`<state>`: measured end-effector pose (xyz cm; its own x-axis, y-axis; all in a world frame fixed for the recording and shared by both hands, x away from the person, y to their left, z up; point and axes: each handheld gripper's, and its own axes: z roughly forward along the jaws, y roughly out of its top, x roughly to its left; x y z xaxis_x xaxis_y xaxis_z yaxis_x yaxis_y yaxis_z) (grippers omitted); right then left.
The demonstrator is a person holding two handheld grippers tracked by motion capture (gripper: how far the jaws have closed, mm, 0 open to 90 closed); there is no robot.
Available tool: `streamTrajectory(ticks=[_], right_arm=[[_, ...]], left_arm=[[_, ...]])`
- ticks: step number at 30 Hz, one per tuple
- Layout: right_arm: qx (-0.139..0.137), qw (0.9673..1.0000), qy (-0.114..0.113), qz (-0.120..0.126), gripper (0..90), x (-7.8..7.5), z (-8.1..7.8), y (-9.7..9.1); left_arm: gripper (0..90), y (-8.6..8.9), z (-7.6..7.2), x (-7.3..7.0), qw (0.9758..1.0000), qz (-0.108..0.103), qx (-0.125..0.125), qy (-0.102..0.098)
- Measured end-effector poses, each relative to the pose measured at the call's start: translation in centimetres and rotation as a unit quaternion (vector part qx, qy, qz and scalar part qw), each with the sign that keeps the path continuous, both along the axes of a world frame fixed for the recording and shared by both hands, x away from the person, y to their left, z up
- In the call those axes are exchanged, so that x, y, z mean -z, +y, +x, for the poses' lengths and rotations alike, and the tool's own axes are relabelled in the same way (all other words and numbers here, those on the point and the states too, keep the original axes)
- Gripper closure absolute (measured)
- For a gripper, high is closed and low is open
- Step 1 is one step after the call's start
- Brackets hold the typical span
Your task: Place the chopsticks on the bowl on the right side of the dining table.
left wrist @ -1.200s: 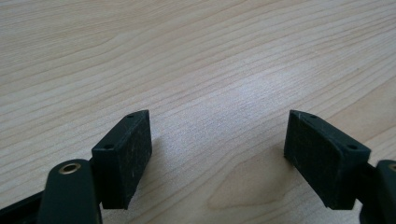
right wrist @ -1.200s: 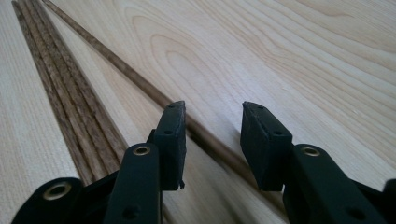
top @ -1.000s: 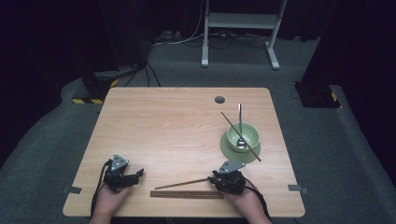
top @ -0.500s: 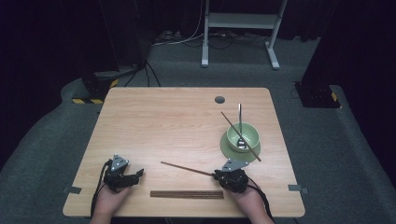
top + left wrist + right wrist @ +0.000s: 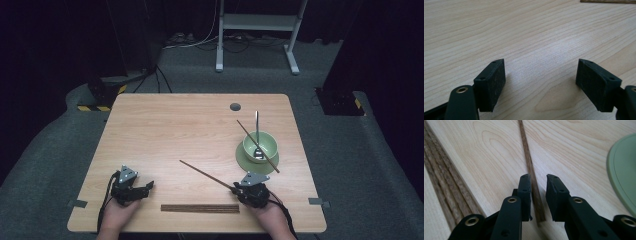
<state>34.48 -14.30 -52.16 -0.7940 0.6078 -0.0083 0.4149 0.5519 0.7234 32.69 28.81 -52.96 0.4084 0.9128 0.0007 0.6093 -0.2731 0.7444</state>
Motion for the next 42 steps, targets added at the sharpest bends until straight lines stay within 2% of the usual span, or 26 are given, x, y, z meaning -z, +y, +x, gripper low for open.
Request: streamTrajectory(ticks=[8, 9, 14, 16, 20, 21, 26, 33, 42], right_arm=[[-0.018, 0.9997, -0.014, 0.003, 78.2, 0.2, -0.1, -0.1], [-0.026, 0.9995, -0.017, 0.0, 82.8, 0.2, -0.2, 0.0], [-0.028, 0.9994, -0.018, -0.01, 84.4, 0.1, -0.1, 0.3], [-0.023, 0.9995, -0.017, -0.011, 84.5, -0.1, 0.0, 0.1], [-0.011, 0.9997, -0.022, 0.003, 84.5, -0.7, 0.2, -0.6], [-0.006, 0.9995, -0.028, 0.014, 84.6, -1.2, 0.2, -0.9], [0.001, 0.9989, -0.039, 0.025, 84.6, -2.0, 0.2, -1.4], [0.012, 0.9968, -0.065, 0.044, 84.6, -3.7, -0.2, -1.6], [0.037, 0.9942, -0.087, 0.051, 84.6, -4.9, -0.3, -2.2]], left_arm=[[24.1, 0.0, 0.0, 0.0, 1.0, 0.0, 0.0, 0.0], [24.2, 0.0, 0.0, 0.0, 1.0, 0.0, -0.001, 0.0], [24.2, 0.0, 0.0, 0.0, 1.0, 0.0, 0.0, 0.0], [24.2, 0.0, 0.0, 0.0, 1.0, 0.0, 0.0, 0.0], [24.2, 0.0, 0.0, 0.0, 1.0, 0.0, -0.001, 0.0], [24.2, 0.0, 0.0, 0.0, 1.0, 0.0, 0.0, 0.0], [24.2, 0.0, 0.0, 0.0, 1.0, 0.0, -0.001, 0.0], [24.2, 0.0, 0.0, 0.0, 1.0, 0.0, 0.0, 0.0], [24.2, 0.0, 0.0, 0.0, 1.0, 0.0, -0.001, 0.0]])
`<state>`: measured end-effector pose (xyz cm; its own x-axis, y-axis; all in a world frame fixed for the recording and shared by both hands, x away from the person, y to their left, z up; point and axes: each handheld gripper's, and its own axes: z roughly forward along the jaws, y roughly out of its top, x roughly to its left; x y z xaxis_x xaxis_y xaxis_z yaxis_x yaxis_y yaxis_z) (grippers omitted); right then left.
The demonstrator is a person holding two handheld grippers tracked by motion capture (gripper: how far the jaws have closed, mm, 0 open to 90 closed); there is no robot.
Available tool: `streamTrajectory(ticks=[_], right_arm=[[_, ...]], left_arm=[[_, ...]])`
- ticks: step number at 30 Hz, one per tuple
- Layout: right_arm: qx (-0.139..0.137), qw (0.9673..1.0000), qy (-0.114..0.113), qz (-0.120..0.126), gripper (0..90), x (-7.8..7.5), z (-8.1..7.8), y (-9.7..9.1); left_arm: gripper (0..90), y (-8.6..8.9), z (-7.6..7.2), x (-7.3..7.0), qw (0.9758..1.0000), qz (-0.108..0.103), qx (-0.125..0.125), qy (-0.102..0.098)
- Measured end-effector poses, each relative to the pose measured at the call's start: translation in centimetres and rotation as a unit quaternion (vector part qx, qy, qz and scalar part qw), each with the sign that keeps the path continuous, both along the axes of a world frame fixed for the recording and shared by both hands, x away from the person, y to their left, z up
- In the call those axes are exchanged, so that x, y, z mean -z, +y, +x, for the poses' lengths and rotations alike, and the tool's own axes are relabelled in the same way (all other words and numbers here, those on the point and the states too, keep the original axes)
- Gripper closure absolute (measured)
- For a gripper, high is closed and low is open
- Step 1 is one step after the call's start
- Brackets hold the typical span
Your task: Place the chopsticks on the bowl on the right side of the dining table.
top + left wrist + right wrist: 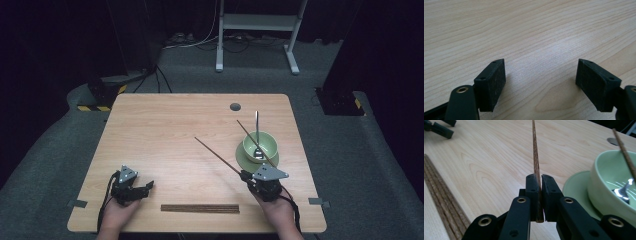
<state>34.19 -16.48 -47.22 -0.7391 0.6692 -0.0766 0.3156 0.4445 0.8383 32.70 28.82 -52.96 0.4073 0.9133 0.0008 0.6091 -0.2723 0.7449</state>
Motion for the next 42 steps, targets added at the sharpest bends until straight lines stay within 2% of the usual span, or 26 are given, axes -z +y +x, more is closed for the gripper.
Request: streamTrajectory(ticks=[3, 6, 13, 20, 26, 42], right_arm=[[0.021, 0.9997, -0.005, 0.008, 84.6, -0.4, 0.0, -0.8], [0.03, 0.9995, -0.009, 0.011, 84.6, -0.5, 0.1, -1.3], [0.079, 0.9965, -0.013, 0.022, 84.6, -0.9, 0.5, -3.6], [0.11, 0.9934, -0.01, 0.029, 84.6, -0.9, 0.8, -5.1], [0.13, 0.9912, -0.008, 0.022, 84.6, -0.6, 0.8, -5.5], [0.154, 0.9879, 0.0, 0.018, 84.5, -0.2, 0.8, -6.3]], left_arm=[[24.2, 0.0, 0.0, 0.0, 1.0, 0.0, 0.0, 0.0], [24.3, 0.0, 0.0, 0.0, 1.0, 0.0, 0.0, 0.0], [24.3, 0.0, 0.0, 0.0, 1.0, 0.0, 0.0, 0.0], [24.3, 0.0, 0.0, 0.0, 1.0, 0.0, 0.0, 0.0], [24.3, 0.0, 0.0, 0.0, 1.0, 0.0, 0.0, 0.0], [24.6, 0.0, 0.0, 0.0, 1.0, 0.0, 0.0, 0.0]])
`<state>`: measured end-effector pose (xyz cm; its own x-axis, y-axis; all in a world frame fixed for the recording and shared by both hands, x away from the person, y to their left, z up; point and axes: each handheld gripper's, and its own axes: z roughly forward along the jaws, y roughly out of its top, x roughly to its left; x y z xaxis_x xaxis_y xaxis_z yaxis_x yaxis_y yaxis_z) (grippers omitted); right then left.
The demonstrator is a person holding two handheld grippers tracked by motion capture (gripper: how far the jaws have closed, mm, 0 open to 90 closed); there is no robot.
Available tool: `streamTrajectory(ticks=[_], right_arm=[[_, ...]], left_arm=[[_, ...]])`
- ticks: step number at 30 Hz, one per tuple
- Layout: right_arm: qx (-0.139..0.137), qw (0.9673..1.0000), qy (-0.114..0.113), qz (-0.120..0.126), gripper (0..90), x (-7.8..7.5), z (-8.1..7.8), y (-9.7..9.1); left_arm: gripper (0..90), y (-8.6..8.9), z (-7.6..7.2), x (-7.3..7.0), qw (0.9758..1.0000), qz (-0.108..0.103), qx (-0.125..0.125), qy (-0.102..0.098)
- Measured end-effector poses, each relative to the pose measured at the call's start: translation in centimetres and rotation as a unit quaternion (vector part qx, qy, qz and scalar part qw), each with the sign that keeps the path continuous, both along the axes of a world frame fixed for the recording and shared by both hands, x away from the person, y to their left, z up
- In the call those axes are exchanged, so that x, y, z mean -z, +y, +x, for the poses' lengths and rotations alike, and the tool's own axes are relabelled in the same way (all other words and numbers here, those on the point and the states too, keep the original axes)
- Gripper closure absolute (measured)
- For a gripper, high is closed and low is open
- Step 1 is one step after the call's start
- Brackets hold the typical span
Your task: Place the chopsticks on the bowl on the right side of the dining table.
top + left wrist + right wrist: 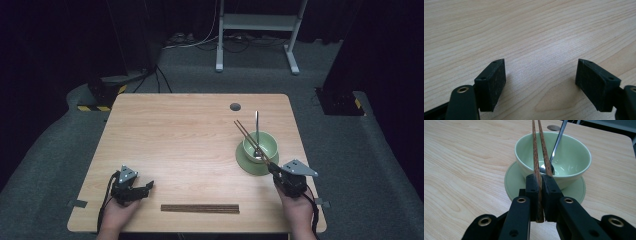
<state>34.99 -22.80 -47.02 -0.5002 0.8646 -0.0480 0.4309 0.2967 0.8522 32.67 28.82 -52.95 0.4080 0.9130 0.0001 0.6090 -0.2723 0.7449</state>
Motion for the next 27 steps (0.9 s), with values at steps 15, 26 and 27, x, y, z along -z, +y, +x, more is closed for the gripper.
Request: streamTrajectory(ticks=[15, 26, 27], right_arm=[[0.007, 1.0, -0.004, -0.006, 83.2, 0.27, 0.26, 0.02], [0.002, 1.0, -0.006, -0.002, 77.3, 0.07, 0.21, -0.03], [0.002, 1.0, -0.007, -0.001, 75.6, 0.01, 0.18, -0.04]], left_arm=[[24.6, 0.0, 0.0, 0.0, 1.0, 0.0, 0.0, 0.0], [24.7, 0.0, -0.01, 0.0, 1.0, 0.001, 0.0, 0.0], [24.7, 0.0, -0.01, 0.0, 1.0, 0.0, 0.0, 0.0]])
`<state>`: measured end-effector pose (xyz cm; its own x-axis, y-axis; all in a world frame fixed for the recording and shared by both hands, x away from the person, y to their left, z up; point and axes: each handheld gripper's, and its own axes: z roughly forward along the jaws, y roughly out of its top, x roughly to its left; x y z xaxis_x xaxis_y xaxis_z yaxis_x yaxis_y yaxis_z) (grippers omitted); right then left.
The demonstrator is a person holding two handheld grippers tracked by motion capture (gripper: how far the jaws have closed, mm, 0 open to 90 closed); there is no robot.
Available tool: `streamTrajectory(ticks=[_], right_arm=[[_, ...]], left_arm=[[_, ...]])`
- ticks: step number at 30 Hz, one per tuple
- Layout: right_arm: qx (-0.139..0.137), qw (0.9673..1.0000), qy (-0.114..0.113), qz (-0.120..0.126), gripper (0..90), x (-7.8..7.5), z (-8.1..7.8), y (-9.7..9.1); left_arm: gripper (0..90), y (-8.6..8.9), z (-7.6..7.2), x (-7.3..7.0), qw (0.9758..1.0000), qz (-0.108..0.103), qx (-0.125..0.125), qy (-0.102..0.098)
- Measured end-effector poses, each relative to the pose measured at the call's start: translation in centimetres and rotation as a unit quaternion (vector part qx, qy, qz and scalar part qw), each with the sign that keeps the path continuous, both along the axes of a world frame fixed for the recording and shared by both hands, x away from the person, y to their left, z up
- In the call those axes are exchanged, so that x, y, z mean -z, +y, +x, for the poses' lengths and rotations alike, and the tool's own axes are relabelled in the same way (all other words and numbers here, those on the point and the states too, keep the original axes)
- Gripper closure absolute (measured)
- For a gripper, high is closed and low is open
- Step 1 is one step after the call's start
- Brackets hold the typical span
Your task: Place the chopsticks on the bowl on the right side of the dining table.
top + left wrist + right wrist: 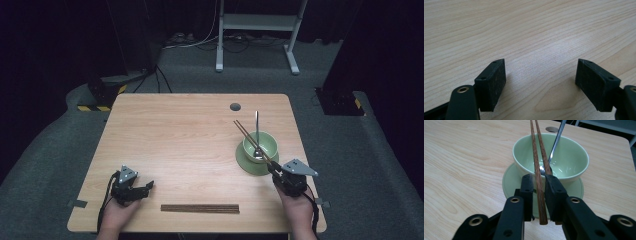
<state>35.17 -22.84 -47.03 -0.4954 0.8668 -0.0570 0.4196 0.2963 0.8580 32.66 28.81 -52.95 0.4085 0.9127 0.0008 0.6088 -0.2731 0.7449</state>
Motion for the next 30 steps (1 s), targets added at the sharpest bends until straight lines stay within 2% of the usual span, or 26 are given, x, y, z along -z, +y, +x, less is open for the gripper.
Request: streamTrajectory(ticks=[3, 6, 7, 9, 11, 19, 30], right_arm=[[0.001, 1.0, -0.004, 0.002, 71.5, -0.2, -0.1, 0.0], [0.011, 0.9998, -0.016, 0.008, 56.6, -0.5, -0.4, -0.2], [0.011, 0.9998, -0.016, 0.008, 56.6, -0.5, -0.4, -0.2], [0.018, 0.9997, -0.012, 0.009, 51.3, -0.3, -0.3, -0.3], [0.019, 0.9997, 0.002, 0.015, 49.3, 0.2, 0.0, -0.6], [0.017, 0.9997, 0.015, 0.007, 57.8, 1.3, 0.5, -0.5], [0.011, 0.9998, 0.016, -0.002, 70.9, 1.5, 0.8, -0.1]], left_arm=[[24.7, 0.0, 0.0, 0.0, 1.0, 0.0, 0.0, 0.0], [24.8, 0.0, 0.0, 0.0, 1.0, 0.001, 0.0, 0.0], [24.8, 0.0, 0.0, 0.0, 1.0, 0.001, 0.0, 0.0], [24.9, 0.0, 0.0, 0.0, 1.0, 0.001, 0.0, 0.0], [24.9, 0.0, 0.0, 0.0, 1.0, 0.0, 0.001, 0.0], [24.9, 0.0, -0.1, 0.0, 1.0, 0.0, 0.001, 0.0], [23.5, -0.1, 0.3, 0.0, 1.0, 0.0, 0.005, 0.003]])
